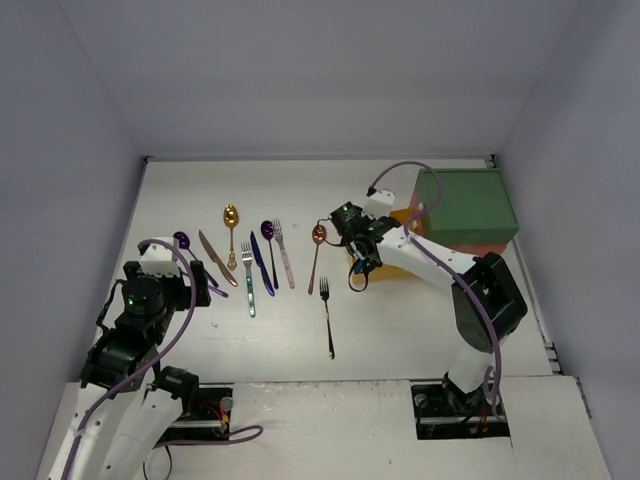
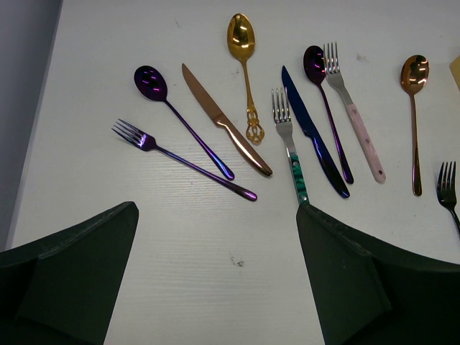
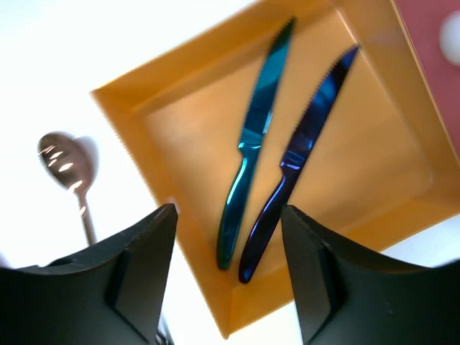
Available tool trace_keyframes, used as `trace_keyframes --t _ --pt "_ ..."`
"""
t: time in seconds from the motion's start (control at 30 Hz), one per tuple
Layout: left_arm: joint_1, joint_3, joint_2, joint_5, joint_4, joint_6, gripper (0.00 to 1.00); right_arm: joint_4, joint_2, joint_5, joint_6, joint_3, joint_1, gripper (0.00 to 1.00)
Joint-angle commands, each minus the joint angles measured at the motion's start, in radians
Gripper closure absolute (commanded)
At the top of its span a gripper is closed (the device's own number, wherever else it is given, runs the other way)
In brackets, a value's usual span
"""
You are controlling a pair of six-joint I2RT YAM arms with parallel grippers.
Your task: Sort the eating utensils into containers
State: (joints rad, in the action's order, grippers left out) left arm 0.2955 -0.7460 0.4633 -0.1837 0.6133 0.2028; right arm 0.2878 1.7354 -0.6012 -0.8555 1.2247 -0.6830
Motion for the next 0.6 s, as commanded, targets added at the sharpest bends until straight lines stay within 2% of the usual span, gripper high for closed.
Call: trace_keyframes --t 0.0,0.13,0.33,0.57 --pt "0.004 -0.014 0.021 -0.002 -0.072 0.01 0.1 -0.019 -0.075 -0.049 0.166 0.114 -0.05 0.41" --pt "0.004 -0.016 0.017 -0.003 -0.068 0.009 0.1 -0.022 -0.024 0.061 0.325 0.206 -0.118 0.42" --pt "0.004 -0.02 -0.022 -0.037 -0.058 0.007 0.1 -0.039 0.097 0.32 0.49 0.354 -0.178 0.47" --pt "0.004 -0.02 -0.036 -0.064 -0.055 0.006 0.1 -0.042 0.269 0.468 0.559 0.518 -0.262 0.48"
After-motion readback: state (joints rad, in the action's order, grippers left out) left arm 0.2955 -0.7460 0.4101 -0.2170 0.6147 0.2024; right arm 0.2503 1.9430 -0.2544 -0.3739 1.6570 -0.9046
